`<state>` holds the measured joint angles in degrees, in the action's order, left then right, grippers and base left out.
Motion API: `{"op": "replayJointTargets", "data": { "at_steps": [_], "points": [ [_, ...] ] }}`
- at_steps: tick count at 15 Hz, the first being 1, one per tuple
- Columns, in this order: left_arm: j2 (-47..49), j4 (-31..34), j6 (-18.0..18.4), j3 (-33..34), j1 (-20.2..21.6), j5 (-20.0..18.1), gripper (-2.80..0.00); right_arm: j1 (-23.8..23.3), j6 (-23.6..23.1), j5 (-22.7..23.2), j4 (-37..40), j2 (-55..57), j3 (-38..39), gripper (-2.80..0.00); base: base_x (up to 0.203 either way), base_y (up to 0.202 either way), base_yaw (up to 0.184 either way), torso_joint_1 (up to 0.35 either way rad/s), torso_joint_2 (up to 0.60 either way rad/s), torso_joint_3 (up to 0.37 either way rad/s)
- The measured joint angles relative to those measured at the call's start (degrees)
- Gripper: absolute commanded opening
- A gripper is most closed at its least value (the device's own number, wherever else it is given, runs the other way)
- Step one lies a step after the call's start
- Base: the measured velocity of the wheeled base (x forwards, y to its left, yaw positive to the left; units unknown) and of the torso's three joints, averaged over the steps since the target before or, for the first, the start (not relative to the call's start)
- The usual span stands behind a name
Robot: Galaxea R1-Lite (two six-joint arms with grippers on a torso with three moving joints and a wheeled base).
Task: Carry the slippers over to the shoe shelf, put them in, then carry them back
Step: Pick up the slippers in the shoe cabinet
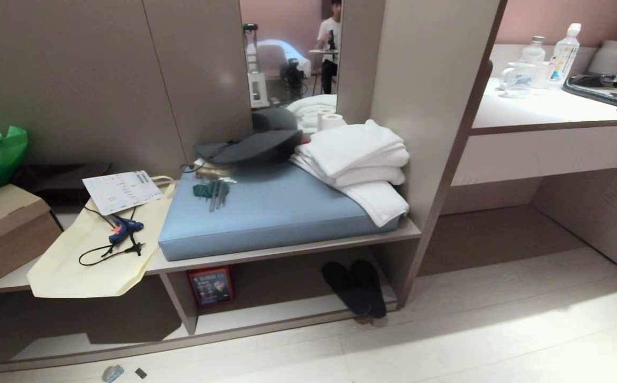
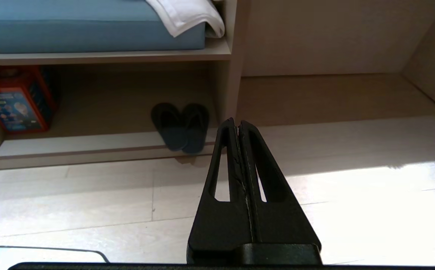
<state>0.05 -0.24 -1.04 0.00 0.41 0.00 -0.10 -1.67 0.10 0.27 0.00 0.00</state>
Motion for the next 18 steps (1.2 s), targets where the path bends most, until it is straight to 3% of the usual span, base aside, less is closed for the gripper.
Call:
{"op": "replayJointTargets", "data": {
  "at_steps": [12, 18],
  "points": [
    [0.0, 0.0, 0.0, 0.0, 0.0, 0.0, -2.80, 0.0, -0.1, 0.1, 0.0, 0.0, 0.0, -2.80, 0.000, 0.000, 0.000, 0.000, 0.00, 0.003],
    [0.0, 0.0, 0.0, 0.0, 0.0, 0.0, -2.80, 0.0, -0.1, 0.0, 0.0, 0.0, 0.0, -2.80, -0.001, 0.007, -0.166, 0.002, 0.01, 0.002]
  ]
}}
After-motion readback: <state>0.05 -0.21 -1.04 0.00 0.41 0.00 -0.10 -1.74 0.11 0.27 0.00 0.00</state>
